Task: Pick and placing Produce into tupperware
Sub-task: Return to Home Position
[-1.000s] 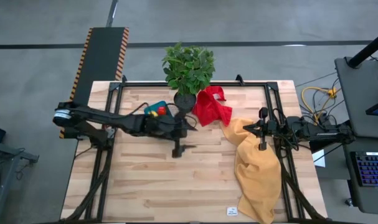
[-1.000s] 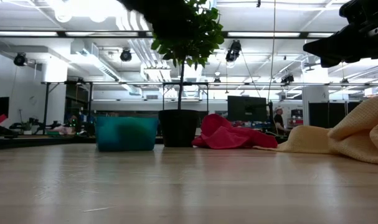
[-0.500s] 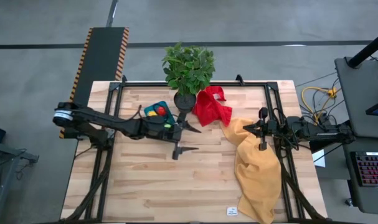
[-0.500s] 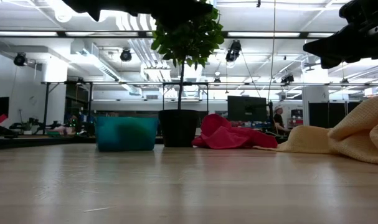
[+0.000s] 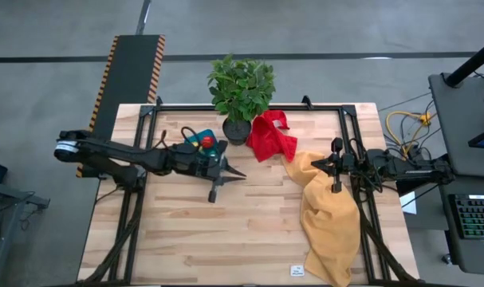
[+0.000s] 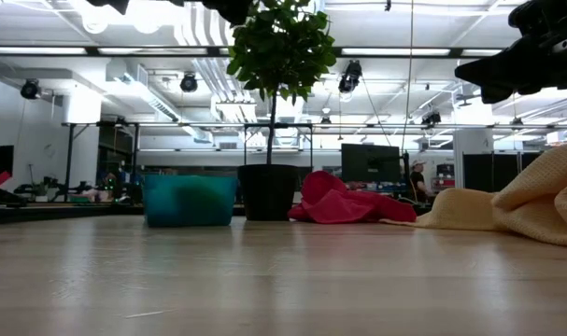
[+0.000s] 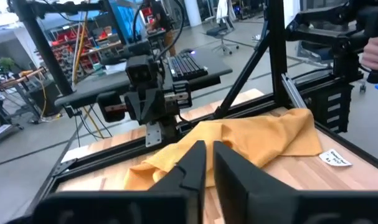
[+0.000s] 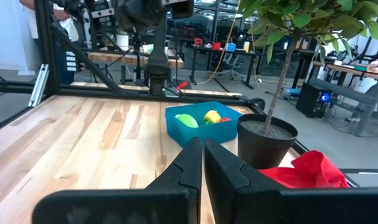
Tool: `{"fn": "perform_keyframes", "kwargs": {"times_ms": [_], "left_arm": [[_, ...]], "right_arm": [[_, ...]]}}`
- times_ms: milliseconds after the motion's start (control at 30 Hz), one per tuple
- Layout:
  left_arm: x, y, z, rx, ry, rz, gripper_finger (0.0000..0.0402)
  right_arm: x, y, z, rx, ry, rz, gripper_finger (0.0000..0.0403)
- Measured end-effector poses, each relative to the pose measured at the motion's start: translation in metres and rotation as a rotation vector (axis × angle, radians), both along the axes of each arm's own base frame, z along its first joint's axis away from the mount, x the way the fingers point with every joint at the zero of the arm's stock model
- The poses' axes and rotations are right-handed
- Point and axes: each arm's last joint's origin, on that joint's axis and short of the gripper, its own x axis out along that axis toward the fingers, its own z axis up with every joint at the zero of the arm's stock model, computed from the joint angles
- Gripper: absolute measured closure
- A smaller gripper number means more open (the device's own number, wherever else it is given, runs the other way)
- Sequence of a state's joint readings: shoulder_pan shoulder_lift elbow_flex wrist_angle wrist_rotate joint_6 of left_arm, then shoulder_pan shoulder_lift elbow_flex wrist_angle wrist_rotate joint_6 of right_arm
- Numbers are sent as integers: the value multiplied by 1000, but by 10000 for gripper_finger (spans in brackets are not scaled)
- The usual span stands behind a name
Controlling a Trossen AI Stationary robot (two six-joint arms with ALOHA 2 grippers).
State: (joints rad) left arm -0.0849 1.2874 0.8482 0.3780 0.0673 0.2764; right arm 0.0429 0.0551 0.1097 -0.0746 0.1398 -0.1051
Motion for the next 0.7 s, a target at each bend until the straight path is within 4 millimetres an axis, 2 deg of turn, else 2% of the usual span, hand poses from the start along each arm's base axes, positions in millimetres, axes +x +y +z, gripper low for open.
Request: {"fn": "perform_keyframes", "kwargs": {"times_ms": [333, 700], "left_arm": [[-38, 5, 3, 15, -47, 8, 400], [-81, 25, -41, -63, -196, 86, 401]], "right_arm": [[0, 0, -1, 0, 6, 0, 394], [0, 0, -1, 0, 7, 0, 394]]}}
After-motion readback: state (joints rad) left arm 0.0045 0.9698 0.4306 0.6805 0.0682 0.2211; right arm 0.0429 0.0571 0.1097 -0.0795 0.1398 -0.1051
